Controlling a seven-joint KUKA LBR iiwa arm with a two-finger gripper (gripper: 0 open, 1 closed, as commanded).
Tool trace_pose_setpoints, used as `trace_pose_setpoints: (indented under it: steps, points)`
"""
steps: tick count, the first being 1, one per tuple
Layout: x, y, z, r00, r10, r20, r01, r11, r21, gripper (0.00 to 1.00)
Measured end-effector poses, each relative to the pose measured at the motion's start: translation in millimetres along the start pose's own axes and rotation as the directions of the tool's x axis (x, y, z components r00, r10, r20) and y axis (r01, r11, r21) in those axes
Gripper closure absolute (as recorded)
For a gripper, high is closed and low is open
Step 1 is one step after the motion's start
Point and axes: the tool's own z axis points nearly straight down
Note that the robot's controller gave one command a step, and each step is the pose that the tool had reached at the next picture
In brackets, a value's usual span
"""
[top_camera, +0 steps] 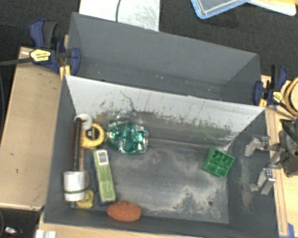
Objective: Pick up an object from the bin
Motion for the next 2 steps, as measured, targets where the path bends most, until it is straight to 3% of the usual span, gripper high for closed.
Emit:
trace_pose_setpoints:
  steps: [1,2]
  points:
    - [0.0,0,0,1.0,-0.001,0.0,0.001,1.0,0.0,0.0]
    - [-20.8,15,15,0.979,-0.203,0.005,0.203,0.979,0.003,0.0]
